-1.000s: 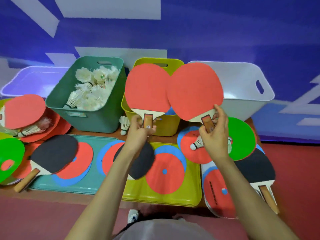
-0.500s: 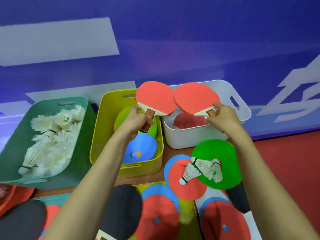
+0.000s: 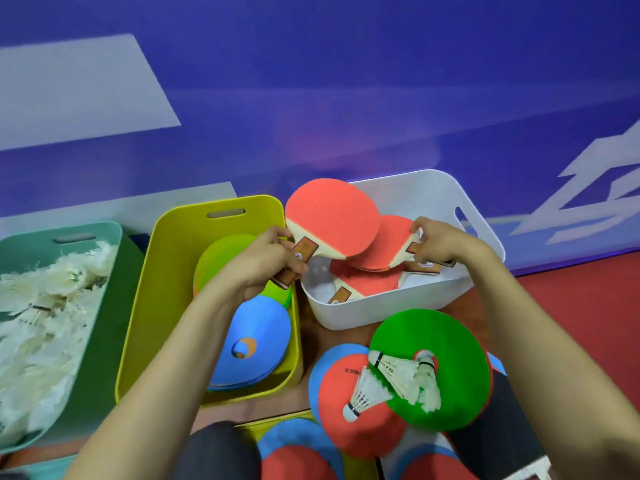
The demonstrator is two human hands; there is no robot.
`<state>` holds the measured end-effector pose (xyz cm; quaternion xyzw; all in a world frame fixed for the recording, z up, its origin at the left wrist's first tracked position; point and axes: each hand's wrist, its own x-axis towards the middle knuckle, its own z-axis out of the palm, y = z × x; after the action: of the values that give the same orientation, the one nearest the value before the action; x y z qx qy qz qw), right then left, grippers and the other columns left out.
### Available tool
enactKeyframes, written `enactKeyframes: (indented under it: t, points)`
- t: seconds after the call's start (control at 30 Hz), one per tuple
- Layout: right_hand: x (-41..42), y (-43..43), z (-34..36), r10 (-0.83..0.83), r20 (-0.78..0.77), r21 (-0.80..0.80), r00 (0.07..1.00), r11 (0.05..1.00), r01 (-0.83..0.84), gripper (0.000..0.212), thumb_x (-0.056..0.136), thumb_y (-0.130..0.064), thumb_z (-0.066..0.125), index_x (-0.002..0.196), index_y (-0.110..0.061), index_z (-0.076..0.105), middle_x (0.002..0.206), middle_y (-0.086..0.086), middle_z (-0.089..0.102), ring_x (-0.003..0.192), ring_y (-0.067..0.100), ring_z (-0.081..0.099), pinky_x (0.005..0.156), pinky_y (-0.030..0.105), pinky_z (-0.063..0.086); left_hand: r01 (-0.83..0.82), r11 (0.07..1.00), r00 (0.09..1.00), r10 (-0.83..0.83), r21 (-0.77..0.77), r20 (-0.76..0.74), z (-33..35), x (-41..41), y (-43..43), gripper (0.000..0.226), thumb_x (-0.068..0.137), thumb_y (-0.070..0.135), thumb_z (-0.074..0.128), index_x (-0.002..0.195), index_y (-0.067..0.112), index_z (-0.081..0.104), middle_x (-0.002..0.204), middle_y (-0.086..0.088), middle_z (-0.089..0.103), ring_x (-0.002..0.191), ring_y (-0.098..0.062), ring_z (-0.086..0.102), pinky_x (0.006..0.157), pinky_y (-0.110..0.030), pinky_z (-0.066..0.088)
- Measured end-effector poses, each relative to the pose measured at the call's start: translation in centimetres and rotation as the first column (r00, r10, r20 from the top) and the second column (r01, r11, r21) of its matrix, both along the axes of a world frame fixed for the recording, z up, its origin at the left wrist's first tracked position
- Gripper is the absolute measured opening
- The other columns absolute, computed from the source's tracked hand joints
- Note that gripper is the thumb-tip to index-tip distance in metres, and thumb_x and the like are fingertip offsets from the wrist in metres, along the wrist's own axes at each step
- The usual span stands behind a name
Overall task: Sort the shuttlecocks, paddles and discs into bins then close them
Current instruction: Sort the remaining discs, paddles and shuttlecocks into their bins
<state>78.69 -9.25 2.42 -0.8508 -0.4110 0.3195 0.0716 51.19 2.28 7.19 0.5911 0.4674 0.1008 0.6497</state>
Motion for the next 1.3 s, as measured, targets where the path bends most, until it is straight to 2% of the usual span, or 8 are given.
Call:
enactKeyframes:
  t: [0.2,0.47,0.6,0.8,0.93,1.03,1.2,1.3]
  points:
    - [3.1,0.1,-2.0,0.067,-0.071,-0.037,0.995,0.997,-0.070,0.058,0.070,-0.007,0.068,0.116,-0.018,0.034,0.107,0.010,0.054,0.082,0.024,0.055,0.068,0.035,0.044,0.106,0.993,0.992,-0.110,-0.056,-0.061,-1.1,4.1,1.2,0.046,0.071,-0.021,0.058,0.100,0.012,0.045,0.081,-0.007,0.056,0.073,-0.019,0.055,0.062,-0.029,0.046]
    - [4.1,2.0,-4.1,0.192,-0.209,-0.106,0.959,0.970,-0.218,0.068,0.070,0.003,0.070,0.121,-0.014,0.029,0.107,-0.002,0.047,0.087,0.020,0.051,0.077,0.033,0.044,0.209,0.976,0.958,-0.216,-0.055,-0.186,-3.0,7.4,1.8,0.053,0.072,-0.019,0.059,0.111,0.012,0.040,0.093,-0.019,0.058,0.073,-0.026,0.057,0.060,-0.031,0.046]
    - [4.2,3.3,-6.0,0.233,-0.089,-0.227,0.968,0.942,-0.248,0.073,0.069,-0.006,0.074,0.124,-0.011,0.026,0.113,0.008,0.052,0.098,0.028,0.055,0.086,0.043,0.050,0.232,0.971,0.940,-0.238,-0.053,-0.246,-4.1,8.4,1.5,0.057,0.070,-0.017,0.060,0.113,0.012,0.039,0.102,-0.019,0.056,0.086,-0.029,0.058,0.059,-0.032,0.048]
    - [3.8,4.1,-7.1,0.455,0.030,-0.483,0.890,0.786,-0.385,0.044,0.071,-0.019,0.076,0.106,-0.012,0.049,0.088,0.002,0.054,0.083,0.024,0.056,0.077,0.035,0.048,0.318,0.945,0.886,-0.327,-0.083,-0.330,-5.7,10.3,0.9,0.033,0.067,-0.020,0.062,0.071,0.009,0.046,0.065,-0.011,0.049,0.062,-0.022,0.049,0.059,-0.027,0.042]
    - [4.6,3.8,-7.0,0.467,0.047,-0.541,0.883,0.755,-0.370,0.024,0.077,-0.018,0.072,0.087,-0.012,0.050,0.073,-0.003,0.044,0.079,0.022,0.051,0.061,0.028,0.041,0.315,0.942,0.876,-0.335,-0.115,-0.348,-6.8,11.3,0.8,0.034,0.062,-0.024,0.060,0.071,0.005,0.046,0.059,-0.012,0.048,0.053,-0.021,0.048,0.053,-0.025,0.044]
    - [5.0,3.4,-7.2,0.442,0.071,-0.537,0.894,0.772,-0.339,0.029,0.079,-0.017,0.071,0.078,-0.013,0.043,0.074,-0.001,0.045,0.076,0.021,0.050,0.063,0.029,0.039,0.336,0.928,0.852,-0.373,-0.161,-0.367,-7.8,11.9,1.0,0.030,0.060,-0.026,0.057,0.075,-0.001,0.049,0.068,-0.019,0.053,0.065,-0.030,0.053,0.071,-0.038,0.050]
    - [4.8,3.4,-7.6,0.427,0.106,-0.492,0.898,0.808,-0.326,0.034,0.072,-0.021,0.078,0.095,-0.010,0.054,0.091,0.007,0.055,0.082,0.024,0.054,0.069,0.029,0.043,0.518,0.855,0.675,-0.433,-0.034,-0.598,-9.3,11.8,0.9,0.013,0.086,0.002,0.057,0.079,0.008,0.047,0.075,-0.007,0.050,0.062,-0.018,0.049,0.052,-0.024,0.041]
    - [4.5,3.5,-7.3,0.386,0.204,-0.414,0.900,0.867,-0.278,0.028,0.075,-0.021,0.075,0.077,-0.006,0.052,0.082,0.007,0.052,0.079,0.024,0.052,0.067,0.028,0.041,0.636,0.771,0.539,-0.465,-0.023,-0.702,-9.1,11.7,1.2,0.026,0.092,0.016,0.053,0.113,0.002,0.059,0.102,-0.010,0.058,0.088,-0.026,0.059,0.059,-0.026,0.046]
